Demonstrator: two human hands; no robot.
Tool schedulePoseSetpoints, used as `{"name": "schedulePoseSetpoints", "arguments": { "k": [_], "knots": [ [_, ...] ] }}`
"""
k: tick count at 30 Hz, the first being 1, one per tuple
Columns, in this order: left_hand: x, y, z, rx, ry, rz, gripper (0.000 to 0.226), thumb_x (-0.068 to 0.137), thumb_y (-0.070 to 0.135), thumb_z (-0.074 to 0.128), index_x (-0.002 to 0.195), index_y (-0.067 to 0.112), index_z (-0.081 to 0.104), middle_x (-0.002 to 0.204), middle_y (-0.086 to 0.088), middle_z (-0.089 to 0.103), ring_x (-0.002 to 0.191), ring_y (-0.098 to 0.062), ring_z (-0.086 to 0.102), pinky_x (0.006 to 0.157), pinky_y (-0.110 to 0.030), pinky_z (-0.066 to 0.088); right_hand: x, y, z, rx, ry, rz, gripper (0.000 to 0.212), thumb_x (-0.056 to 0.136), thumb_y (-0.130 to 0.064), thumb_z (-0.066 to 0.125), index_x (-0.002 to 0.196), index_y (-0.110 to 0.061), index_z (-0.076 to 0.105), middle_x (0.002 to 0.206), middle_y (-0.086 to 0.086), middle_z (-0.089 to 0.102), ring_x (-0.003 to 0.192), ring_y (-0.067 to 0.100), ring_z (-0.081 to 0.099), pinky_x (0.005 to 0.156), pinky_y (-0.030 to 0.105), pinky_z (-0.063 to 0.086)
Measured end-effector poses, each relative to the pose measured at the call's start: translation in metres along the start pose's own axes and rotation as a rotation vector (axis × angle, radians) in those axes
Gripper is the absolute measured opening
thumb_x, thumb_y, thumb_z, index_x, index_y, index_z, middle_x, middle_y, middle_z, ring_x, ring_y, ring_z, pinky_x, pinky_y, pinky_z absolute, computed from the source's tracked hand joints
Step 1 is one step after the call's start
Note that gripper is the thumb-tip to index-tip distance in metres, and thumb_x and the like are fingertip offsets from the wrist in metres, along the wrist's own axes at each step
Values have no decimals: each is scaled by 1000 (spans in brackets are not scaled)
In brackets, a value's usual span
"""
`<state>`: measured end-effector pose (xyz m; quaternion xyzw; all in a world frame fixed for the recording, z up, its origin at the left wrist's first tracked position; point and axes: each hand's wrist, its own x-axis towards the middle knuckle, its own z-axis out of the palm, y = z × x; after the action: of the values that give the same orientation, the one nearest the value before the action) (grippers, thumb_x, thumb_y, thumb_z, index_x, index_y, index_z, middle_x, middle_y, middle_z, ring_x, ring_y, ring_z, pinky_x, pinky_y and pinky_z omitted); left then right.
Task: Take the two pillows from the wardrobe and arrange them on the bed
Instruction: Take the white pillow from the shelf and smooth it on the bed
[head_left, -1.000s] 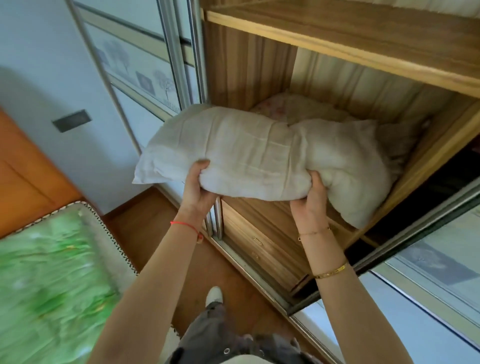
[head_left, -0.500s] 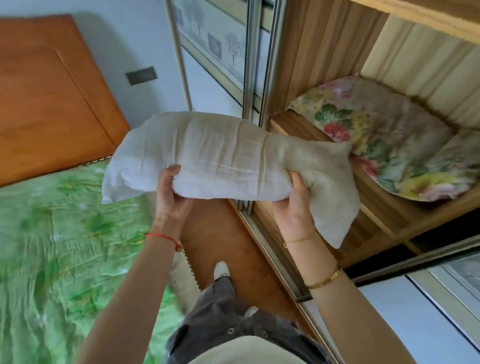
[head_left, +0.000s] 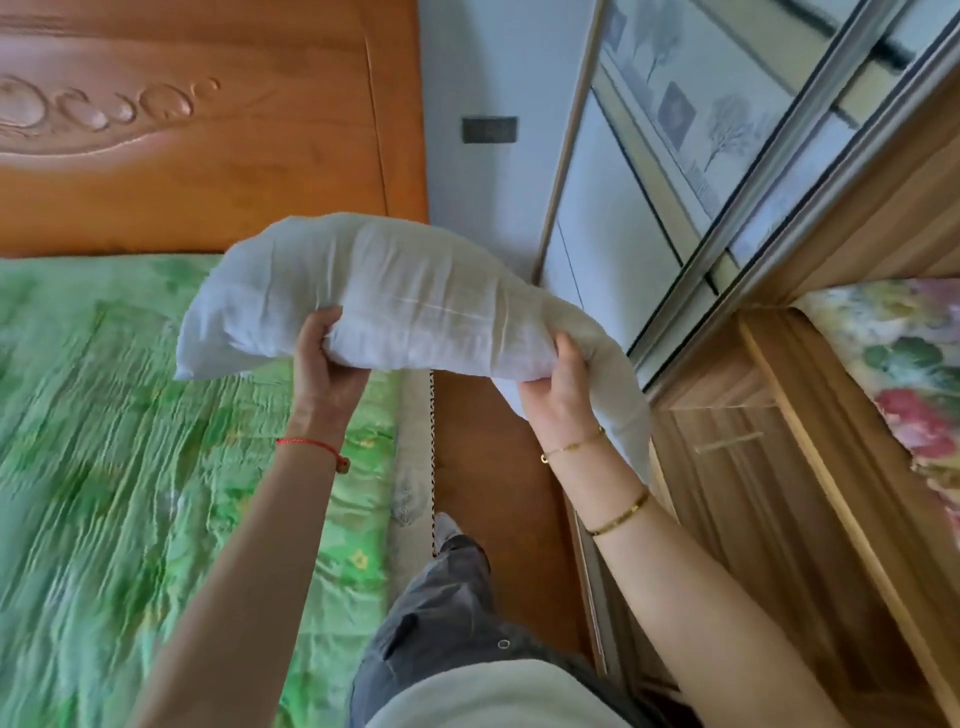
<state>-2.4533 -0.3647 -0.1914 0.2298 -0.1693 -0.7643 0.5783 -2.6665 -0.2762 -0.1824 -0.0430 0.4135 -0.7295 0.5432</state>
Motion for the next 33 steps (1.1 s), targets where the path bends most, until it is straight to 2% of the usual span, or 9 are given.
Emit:
{"name": "schedulePoseSetpoints", "arguments": {
  "k": [2, 3, 6, 9, 14, 16, 24, 28, 33],
  "knots": [
    [19, 8, -6, -26, 40, 48, 33, 96, 9, 43, 96, 5, 75, 99, -11, 75, 99, -24, 72, 93, -36, 56, 22, 2, 21, -153, 10, 45, 32, 79, -24, 52, 108, -12, 57, 100, 9, 61, 134, 35, 46, 113, 46, 38],
    [31, 13, -10, -32, 65, 71, 31, 96, 9, 43, 101, 4, 73, 102, -12, 74, 100, -25, 71, 95, -37, 56, 37, 6, 35, -155, -3, 74, 30, 80, -23, 51, 109, -12, 56, 98, 7, 59, 132, 35, 46, 114, 45, 37],
    [67, 26, -22, -57, 162, 134, 28, 97, 10, 42, 119, 2, 56, 116, -13, 65, 112, -27, 64, 103, -39, 48, 80, 13, 68, 40, -34, 157, 36, 97, -8, 42, 128, 0, 56, 121, 15, 63, 129, 28, 51, 113, 38, 38],
    [98, 39, -27, -92, 221, 176, 29, 98, 9, 40, 124, 3, 49, 121, -14, 59, 123, -29, 55, 111, -40, 42, 119, 18, 99, 71, -59, 215, 45, 99, -5, 39, 143, 3, 45, 144, 19, 50, 135, 30, 48, 115, 42, 35],
    [138, 64, -38, -108, 290, 218, 31, 98, 9, 38, 119, 1, 59, 110, -13, 68, 108, -26, 66, 96, -37, 55, 171, 40, 140, 30, -73, 273, 46, 99, -3, 36, 144, 5, 41, 147, 23, 45, 136, 32, 45, 116, 43, 34],
    [151, 74, -44, -102, 310, 232, 31, 98, 9, 39, 112, 1, 65, 104, -13, 73, 103, -26, 69, 92, -36, 56, 187, 49, 154, 12, -65, 296, 46, 99, -3, 38, 144, 5, 43, 146, 23, 46, 136, 33, 46, 115, 43, 35],
    [204, 122, -76, -69, 391, 305, 32, 95, 12, 44, 104, 4, 73, 104, -12, 73, 102, -26, 69, 101, -39, 51, 247, 90, 210, -12, -156, 427, 43, 98, -4, 40, 138, 4, 49, 133, 22, 56, 126, 32, 54, 111, 44, 41],
    [243, 150, -90, -19, 469, 329, 34, 94, 12, 45, 99, 6, 78, 103, -12, 74, 101, -26, 71, 99, -39, 52, 290, 117, 241, -40, -187, 495, 27, 97, -3, 42, 116, -5, 61, 118, 16, 63, 112, 29, 60, 105, 41, 45],
    [309, 180, -109, -17, 554, 329, 31, 94, 11, 45, 107, 5, 72, 106, -13, 72, 103, -27, 68, 102, -41, 50, 358, 149, 281, -59, -164, 578, 20, 95, -3, 45, 102, -6, 64, 106, 13, 66, 108, 28, 62, 103, 41, 47]
  ]
}}
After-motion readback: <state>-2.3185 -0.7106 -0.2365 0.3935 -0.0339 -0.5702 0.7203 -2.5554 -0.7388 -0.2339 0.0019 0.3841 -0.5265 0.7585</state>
